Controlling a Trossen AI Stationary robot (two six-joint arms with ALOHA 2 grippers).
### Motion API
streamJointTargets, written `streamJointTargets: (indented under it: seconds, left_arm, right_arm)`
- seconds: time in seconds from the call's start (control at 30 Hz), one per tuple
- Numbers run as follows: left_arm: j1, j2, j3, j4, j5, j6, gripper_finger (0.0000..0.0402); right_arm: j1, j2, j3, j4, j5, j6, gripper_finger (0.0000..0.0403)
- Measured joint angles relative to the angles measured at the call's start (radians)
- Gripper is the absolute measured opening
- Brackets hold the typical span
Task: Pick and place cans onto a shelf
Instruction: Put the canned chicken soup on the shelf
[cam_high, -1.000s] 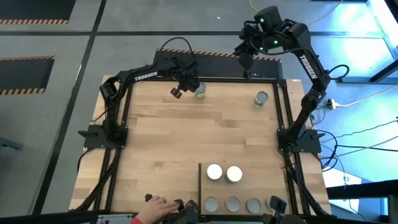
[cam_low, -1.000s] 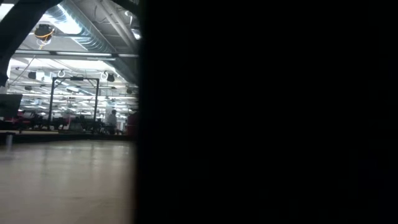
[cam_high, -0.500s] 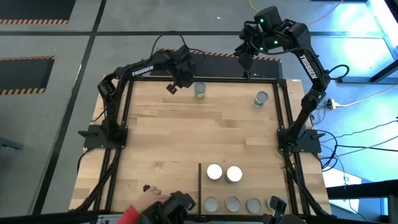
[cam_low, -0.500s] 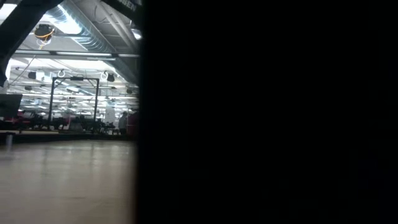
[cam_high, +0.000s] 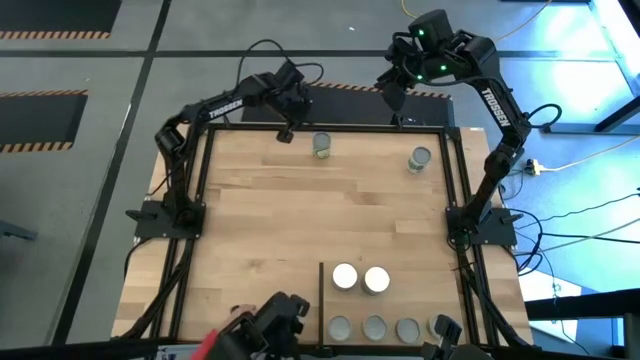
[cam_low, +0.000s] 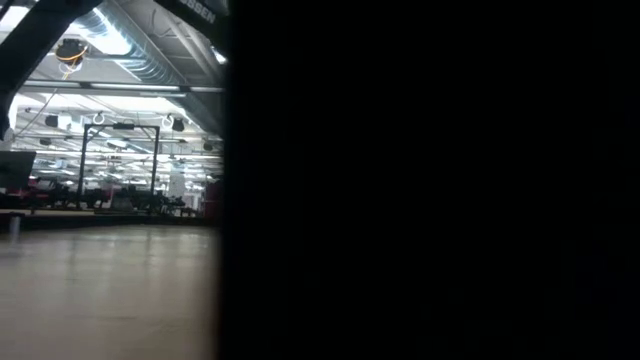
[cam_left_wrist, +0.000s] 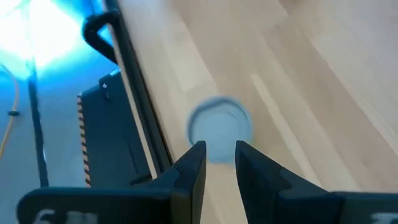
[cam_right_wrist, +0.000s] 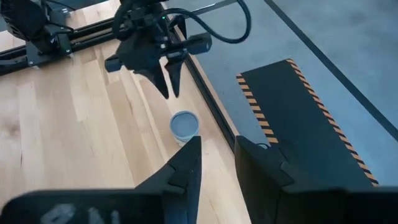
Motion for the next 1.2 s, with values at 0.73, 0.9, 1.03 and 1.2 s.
streamJointTargets:
  seconds: [0.73,0.9,1.03,1.2]
  left_arm:
    - [0.012,0.162,0.001,0.111,0.024,-0.279,0.0079]
    - [0.013,0.183,0.0,0.135,0.004,-0.282,0.0079]
    - [0.013,0.183,0.0,0.148,-0.025,-0.285,0.0079]
    - [0.013,0.191,0.0,0.157,-0.066,-0.331,0.0079]
  right_arm:
    - [0.0,0.0,0.0,0.0,-0.001,0.007,0.0099]
    - [0.0,0.0,0.0,0.0,-0.001,0.007,0.0099]
    - [0.0,0.0,0.0,0.0,-0.001,0.007,0.0099]
    - [0.0,0.0,0.0,0.0,-0.001,0.007,0.0099]
